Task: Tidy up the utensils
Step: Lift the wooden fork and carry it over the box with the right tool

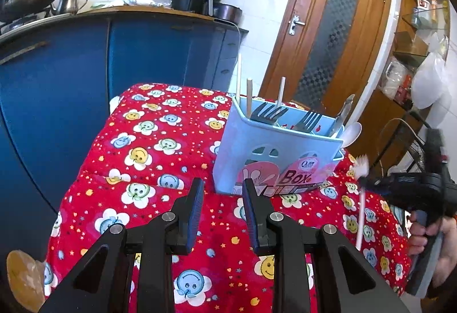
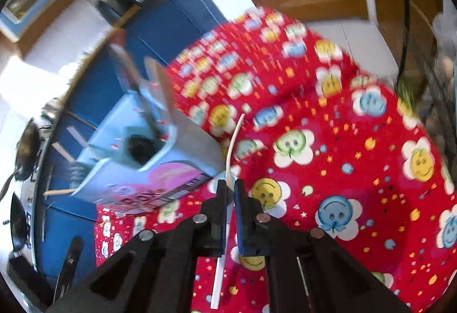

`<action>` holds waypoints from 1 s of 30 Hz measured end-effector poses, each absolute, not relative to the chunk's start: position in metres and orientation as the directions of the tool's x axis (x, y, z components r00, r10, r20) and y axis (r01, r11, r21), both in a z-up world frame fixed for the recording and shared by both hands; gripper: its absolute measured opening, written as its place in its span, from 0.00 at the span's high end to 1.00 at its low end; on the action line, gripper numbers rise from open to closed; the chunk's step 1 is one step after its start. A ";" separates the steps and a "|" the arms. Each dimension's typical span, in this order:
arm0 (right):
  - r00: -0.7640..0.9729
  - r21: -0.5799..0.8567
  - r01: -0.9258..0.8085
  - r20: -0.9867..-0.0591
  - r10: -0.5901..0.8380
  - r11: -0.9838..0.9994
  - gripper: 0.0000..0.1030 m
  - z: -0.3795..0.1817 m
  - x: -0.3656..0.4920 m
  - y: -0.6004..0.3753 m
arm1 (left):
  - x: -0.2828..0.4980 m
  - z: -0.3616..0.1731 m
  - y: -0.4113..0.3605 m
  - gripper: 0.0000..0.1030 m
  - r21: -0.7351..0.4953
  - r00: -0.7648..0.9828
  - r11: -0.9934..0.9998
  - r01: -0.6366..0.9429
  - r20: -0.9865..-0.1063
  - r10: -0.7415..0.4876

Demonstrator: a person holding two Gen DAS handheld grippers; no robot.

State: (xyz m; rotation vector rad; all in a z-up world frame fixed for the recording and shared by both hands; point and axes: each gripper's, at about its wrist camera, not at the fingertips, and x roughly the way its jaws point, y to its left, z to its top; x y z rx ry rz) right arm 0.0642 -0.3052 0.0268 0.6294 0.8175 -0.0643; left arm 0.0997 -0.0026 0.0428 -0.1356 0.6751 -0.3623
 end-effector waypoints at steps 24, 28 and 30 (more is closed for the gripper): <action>0.973 0.179 0.065 -0.228 -0.023 0.982 0.93 0.119 0.122 -0.244 | 0.109 0.032 -0.020 0.73 -0.227 0.707 0.933 0.279 -0.609 -0.360; 0.968 0.142 0.056 -0.249 -0.019 0.988 0.93 0.109 0.137 -0.239 | 0.111 0.029 -0.018 0.73 -0.231 0.704 0.933 0.275 -0.612 -0.359; 0.960 0.132 0.041 -0.279 -0.002 0.990 0.93 0.100 0.142 -0.237 | 0.110 0.029 -0.019 0.73 -0.230 0.705 0.934 0.275 -0.612 -0.358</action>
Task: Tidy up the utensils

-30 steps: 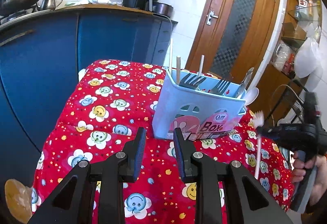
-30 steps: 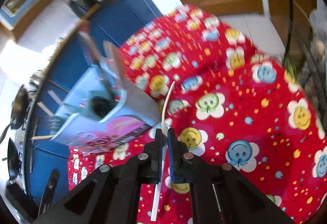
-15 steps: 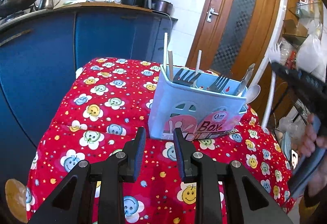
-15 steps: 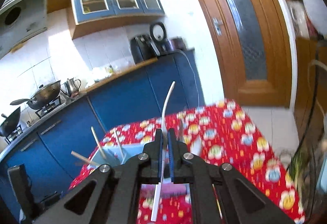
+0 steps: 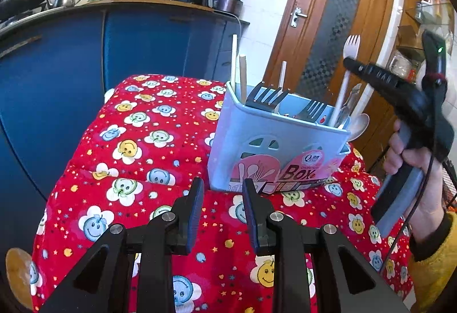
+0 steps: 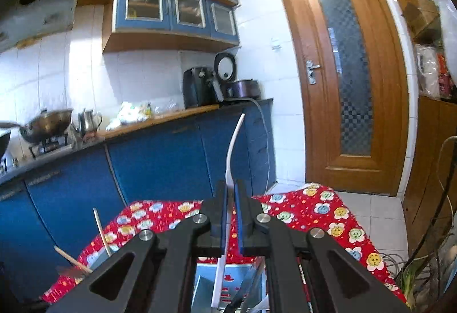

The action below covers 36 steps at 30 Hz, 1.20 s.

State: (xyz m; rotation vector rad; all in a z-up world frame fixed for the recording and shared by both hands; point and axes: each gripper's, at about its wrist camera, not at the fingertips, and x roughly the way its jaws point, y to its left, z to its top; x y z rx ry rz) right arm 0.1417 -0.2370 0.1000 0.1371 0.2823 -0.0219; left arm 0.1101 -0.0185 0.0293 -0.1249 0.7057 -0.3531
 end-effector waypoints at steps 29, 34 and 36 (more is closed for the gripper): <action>0.931 0.287 -0.075 -0.323 0.170 0.955 0.48 0.093 0.006 -0.238 | 0.052 0.057 -0.017 0.66 -0.203 0.771 0.943 0.265 -0.542 -0.334; 0.930 0.286 -0.042 -0.339 0.142 0.957 0.39 0.076 -0.019 -0.237 | 0.040 0.049 -0.015 0.56 -0.185 0.789 0.953 0.238 -0.536 -0.301; 0.926 0.273 -0.036 -0.352 0.135 0.961 0.35 0.068 -0.025 -0.235 | 0.038 0.046 -0.015 0.51 -0.172 0.795 0.958 0.228 -0.535 -0.285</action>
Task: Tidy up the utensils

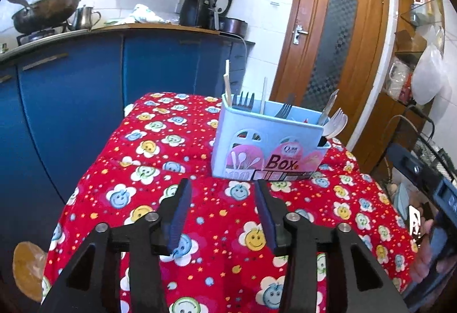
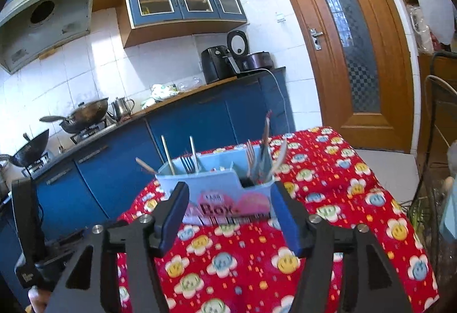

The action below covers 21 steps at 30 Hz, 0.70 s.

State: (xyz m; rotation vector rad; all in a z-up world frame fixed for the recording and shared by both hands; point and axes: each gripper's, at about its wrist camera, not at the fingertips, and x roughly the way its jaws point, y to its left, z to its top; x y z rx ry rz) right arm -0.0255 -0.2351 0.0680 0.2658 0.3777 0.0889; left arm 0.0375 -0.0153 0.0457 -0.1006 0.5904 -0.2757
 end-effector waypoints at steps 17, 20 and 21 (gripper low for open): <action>0.911 0.235 -0.005 -0.399 0.101 0.972 0.14 0.012 -0.045 -0.230 | 0.028 0.012 -0.025 0.33 -0.103 0.811 0.981 0.164 -0.551 -0.194; 0.910 0.236 0.005 -0.405 0.093 0.972 0.12 0.011 -0.045 -0.231 | 0.028 0.009 -0.026 0.33 -0.100 0.811 0.982 0.158 -0.554 -0.187; 0.907 0.237 0.010 -0.411 0.091 0.971 0.12 0.010 -0.044 -0.231 | 0.028 0.009 -0.026 0.33 -0.096 0.813 0.983 0.155 -0.554 -0.183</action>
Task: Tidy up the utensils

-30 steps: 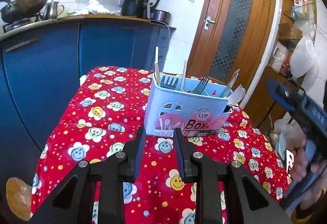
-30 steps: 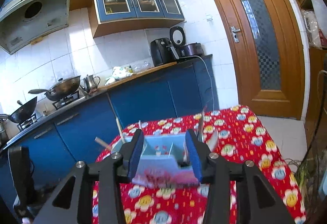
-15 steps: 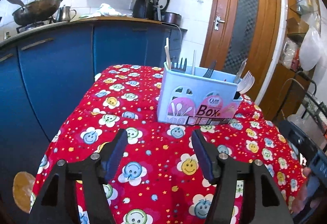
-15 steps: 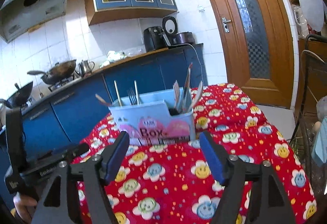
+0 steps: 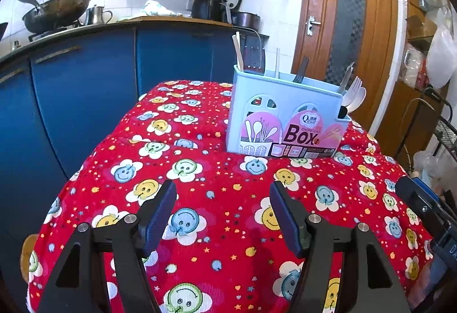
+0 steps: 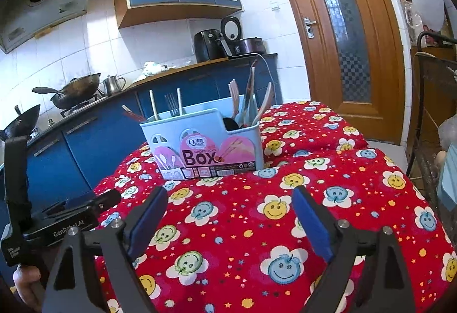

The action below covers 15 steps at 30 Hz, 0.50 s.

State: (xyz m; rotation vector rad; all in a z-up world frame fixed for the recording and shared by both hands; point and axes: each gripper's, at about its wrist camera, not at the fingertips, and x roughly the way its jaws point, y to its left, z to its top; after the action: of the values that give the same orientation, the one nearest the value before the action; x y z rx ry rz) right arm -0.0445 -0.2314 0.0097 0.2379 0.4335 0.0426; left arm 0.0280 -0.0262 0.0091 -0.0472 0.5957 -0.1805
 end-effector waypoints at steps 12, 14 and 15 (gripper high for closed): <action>0.892 0.258 0.026 -0.442 0.094 0.966 0.12 0.003 -0.043 -0.234 | 0.026 0.010 -0.029 0.33 -0.076 0.824 0.986 0.151 -0.541 -0.168; 0.893 0.258 0.027 -0.441 0.092 0.966 0.12 0.002 -0.043 -0.234 | 0.025 0.010 -0.029 0.33 -0.073 0.825 0.986 0.149 -0.540 -0.165; 0.893 0.257 0.027 -0.441 0.092 0.966 0.12 0.002 -0.043 -0.234 | 0.025 0.010 -0.029 0.33 -0.072 0.826 0.986 0.148 -0.540 -0.164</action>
State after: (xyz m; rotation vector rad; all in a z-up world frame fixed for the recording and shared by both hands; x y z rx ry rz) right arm -0.0433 -0.2338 0.0024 0.2612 0.4674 0.0341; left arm 0.0251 -0.0292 0.0101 -0.0277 0.5763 -0.1656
